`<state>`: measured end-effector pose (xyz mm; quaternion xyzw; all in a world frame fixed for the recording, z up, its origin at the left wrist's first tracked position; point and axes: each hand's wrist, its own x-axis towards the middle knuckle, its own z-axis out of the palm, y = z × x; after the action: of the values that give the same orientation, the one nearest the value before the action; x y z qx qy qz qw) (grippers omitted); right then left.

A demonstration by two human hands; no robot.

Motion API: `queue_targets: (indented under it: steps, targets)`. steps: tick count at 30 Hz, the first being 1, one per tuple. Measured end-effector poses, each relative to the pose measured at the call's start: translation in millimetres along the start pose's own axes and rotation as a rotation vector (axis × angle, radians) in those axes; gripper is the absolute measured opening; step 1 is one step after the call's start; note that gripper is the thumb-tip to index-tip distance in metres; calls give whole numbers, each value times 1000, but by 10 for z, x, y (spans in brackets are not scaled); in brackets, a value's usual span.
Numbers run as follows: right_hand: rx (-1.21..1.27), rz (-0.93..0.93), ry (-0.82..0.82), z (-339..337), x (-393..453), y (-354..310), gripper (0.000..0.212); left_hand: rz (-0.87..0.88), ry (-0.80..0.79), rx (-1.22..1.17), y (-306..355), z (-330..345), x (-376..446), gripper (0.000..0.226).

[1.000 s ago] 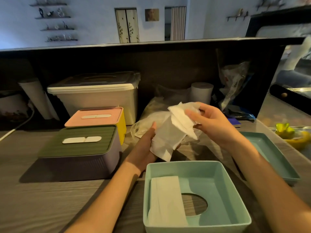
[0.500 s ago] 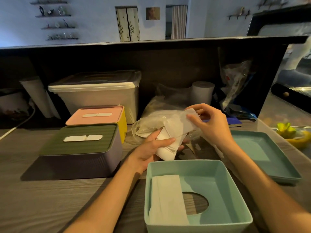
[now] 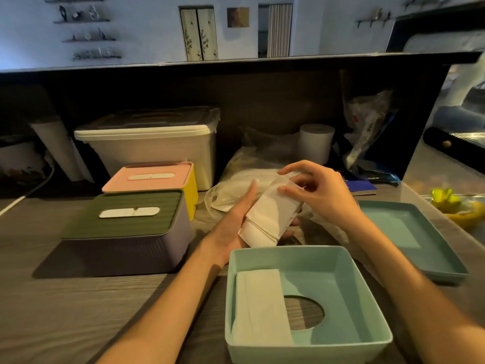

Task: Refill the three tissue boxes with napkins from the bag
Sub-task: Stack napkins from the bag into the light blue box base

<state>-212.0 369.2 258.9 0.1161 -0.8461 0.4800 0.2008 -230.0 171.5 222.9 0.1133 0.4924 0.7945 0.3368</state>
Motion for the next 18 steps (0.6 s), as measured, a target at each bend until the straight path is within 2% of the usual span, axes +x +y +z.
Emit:
queue_targets:
  steps: [2,3,5,7,10,15,18]
  targets:
    - [-51,-25,42,29,1,10,32,42,65,119,-8,-4,6,43]
    - [-59,-36,62,38,5,12,33,64,86,163,-12,-28,14,38]
    - [-61,-7,89,30,20,41,38,82,67,175,-17,-58,26,37]
    - [-46,101,48,-16,35,67,43,95,45,124,-11,-50,16,39]
    - [48,164,-13,-44,32,72,33,90,46,102,5,-33,5,42]
    - [119,18,80,66,13,-20,30,74,96,162,31,-87,13,53]
    - [83,-83,110,84,7,-8,32,108,114,130,99,-23,16,38]
